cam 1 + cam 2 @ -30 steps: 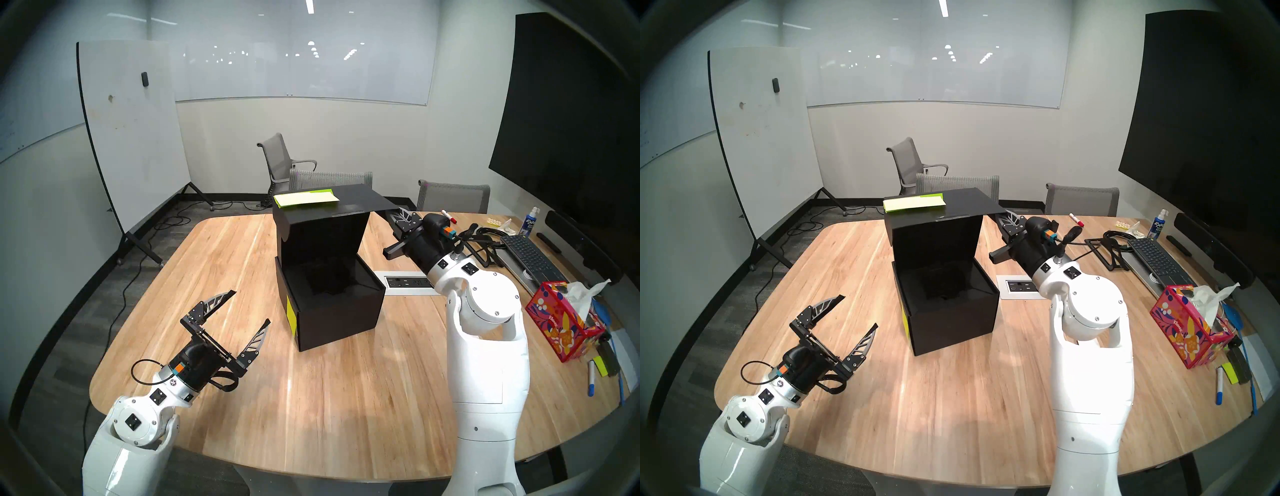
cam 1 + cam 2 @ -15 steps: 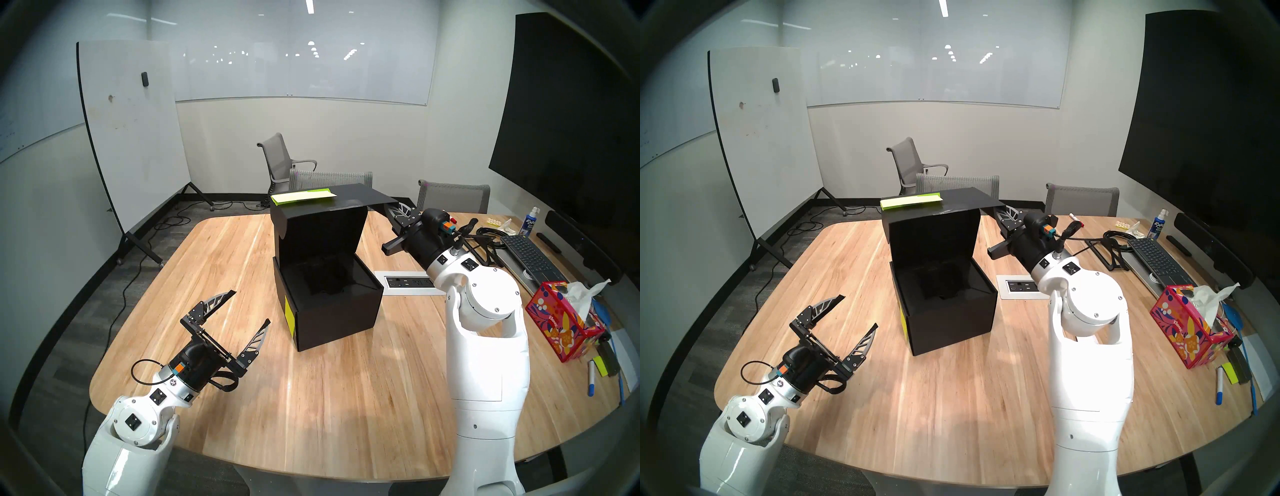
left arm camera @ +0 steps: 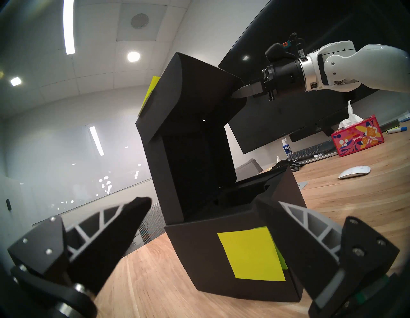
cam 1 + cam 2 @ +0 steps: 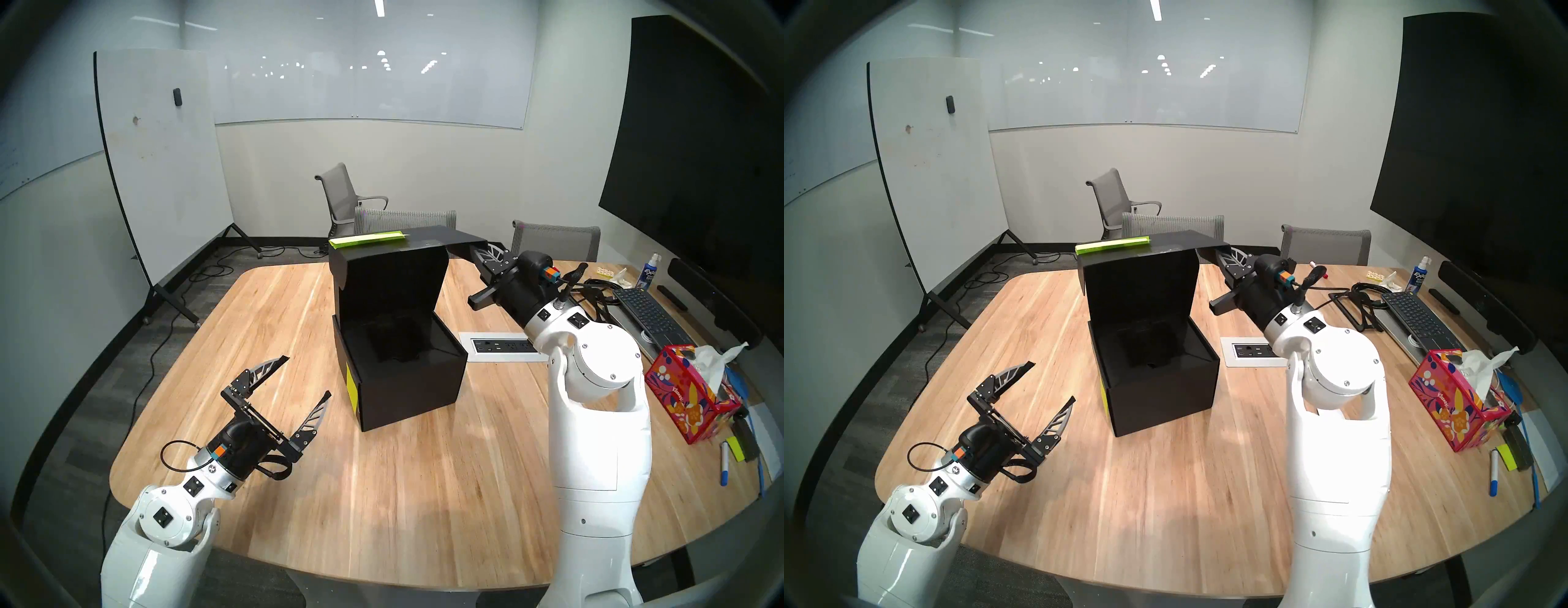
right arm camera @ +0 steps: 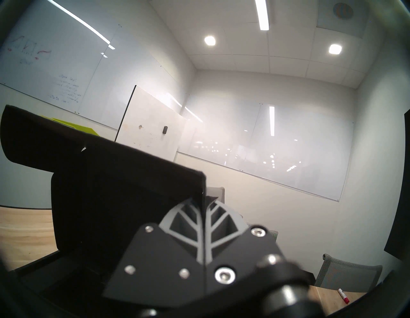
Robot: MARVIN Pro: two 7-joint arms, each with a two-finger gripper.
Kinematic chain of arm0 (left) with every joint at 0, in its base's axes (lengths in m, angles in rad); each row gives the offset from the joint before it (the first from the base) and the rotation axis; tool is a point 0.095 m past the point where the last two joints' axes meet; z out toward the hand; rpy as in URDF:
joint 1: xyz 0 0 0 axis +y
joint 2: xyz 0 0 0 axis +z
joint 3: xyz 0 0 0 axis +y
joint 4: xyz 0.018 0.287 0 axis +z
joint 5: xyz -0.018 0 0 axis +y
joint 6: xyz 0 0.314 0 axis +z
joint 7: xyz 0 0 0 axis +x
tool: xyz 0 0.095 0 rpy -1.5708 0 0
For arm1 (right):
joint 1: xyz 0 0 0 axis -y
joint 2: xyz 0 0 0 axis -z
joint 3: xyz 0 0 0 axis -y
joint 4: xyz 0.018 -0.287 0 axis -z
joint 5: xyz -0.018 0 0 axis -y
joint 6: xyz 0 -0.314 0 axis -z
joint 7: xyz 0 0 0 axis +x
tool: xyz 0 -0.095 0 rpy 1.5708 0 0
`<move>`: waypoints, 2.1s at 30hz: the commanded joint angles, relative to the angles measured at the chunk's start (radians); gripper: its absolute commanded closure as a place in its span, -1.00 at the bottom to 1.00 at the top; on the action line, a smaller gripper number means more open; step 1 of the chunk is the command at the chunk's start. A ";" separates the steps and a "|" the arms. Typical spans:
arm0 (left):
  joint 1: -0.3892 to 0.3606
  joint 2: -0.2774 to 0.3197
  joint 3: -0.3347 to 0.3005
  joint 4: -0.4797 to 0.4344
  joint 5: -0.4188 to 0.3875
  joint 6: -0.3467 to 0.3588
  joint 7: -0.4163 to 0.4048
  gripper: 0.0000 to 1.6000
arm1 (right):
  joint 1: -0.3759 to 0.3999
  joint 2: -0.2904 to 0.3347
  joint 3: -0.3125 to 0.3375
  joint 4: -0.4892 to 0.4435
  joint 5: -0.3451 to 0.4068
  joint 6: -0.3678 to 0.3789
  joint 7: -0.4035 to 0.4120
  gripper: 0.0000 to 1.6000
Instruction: Open the box and place the mouse inside
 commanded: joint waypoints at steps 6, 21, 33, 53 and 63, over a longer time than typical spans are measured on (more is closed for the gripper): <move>-0.001 0.002 0.001 -0.022 0.001 -0.003 -0.003 -1.00 | 0.009 -0.009 0.004 -0.016 0.010 -0.009 -0.003 1.00; -0.031 0.013 0.007 -0.004 -0.023 0.009 -0.022 -1.00 | 0.002 -0.008 0.007 0.011 0.015 -0.026 0.004 1.00; -0.157 0.015 0.042 0.038 -0.014 0.083 -0.043 -1.00 | -0.008 -0.013 0.007 0.020 0.013 -0.032 0.004 1.00; -0.263 0.014 0.117 0.096 -0.025 0.181 -0.084 -1.00 | -0.011 -0.015 0.017 0.033 0.023 -0.041 0.009 1.00; -0.305 0.007 0.130 0.126 -0.038 0.200 -0.099 -1.00 | -0.004 -0.015 0.023 0.052 0.028 -0.048 0.010 1.00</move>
